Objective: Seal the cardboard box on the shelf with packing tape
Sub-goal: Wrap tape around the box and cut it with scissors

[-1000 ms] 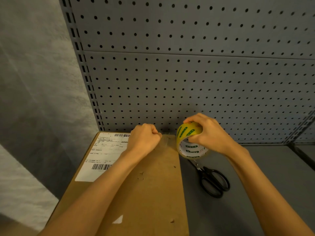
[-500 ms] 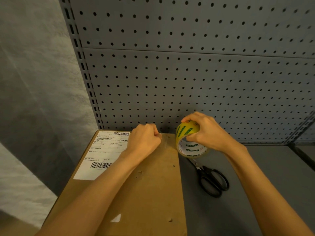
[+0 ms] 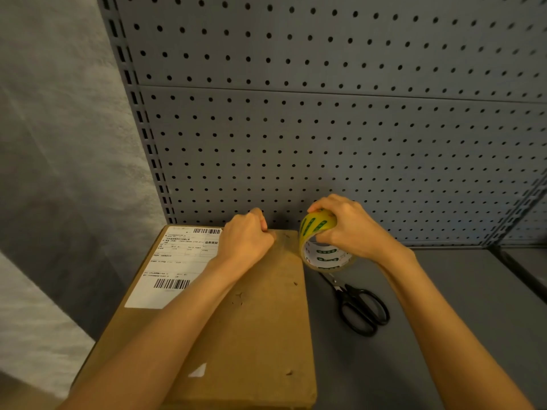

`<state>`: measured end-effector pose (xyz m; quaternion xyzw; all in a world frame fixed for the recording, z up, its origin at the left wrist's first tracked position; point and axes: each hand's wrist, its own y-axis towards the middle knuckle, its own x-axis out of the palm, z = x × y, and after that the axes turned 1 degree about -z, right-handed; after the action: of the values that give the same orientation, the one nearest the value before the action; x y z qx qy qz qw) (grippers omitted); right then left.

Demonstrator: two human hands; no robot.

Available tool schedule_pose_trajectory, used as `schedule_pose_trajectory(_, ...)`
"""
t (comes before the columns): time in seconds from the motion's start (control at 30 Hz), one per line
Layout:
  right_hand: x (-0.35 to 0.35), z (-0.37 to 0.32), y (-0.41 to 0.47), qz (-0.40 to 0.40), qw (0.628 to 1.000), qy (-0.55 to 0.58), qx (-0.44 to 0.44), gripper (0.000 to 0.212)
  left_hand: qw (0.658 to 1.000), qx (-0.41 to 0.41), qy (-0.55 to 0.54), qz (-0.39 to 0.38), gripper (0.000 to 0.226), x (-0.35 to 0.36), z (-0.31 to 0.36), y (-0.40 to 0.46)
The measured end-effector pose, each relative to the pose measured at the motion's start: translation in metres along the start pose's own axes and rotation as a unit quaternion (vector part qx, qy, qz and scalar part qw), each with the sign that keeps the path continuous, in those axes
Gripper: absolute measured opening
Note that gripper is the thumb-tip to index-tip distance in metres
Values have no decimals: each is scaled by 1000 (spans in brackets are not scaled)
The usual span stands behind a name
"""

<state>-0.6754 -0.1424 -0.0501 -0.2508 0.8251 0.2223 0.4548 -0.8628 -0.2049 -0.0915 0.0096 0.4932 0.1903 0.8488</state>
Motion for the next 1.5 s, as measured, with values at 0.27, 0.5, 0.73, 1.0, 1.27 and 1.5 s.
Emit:
schedule_pose_trajectory(0.27, 3, 0, -1, 9, 1000, 2, 1, 45, 999, -20, -35, -11, 13, -3, -6, 2)
schedule_pose_trajectory(0.5, 5, -2, -1, 19, 1000, -13, -2, 44, 983, -43, -102, -146, 28, -18, -2, -3)
schedule_pose_trajectory(0.73, 11, 4, -4, 41, 999, 8, -3, 47, 976, -56, -130, -168, 35, -19, -1, -6)
schedule_pose_trajectory(1.0, 24, 20, -25, 118, 981, 141, 59, 62, 994, 96, 20, -48, 42, -6, 3, -29)
schedule_pose_trajectory(1.27, 55, 26, -41, 172, 931, 280, 160, 58, 958, 169, 138, -189, 56, 1, 11, -39)
schedule_pose_trajectory(1.5, 59, 27, -41, 174, 934, 263, 171, 50, 953, 159, 145, -212, 57, -1, 11, -38)
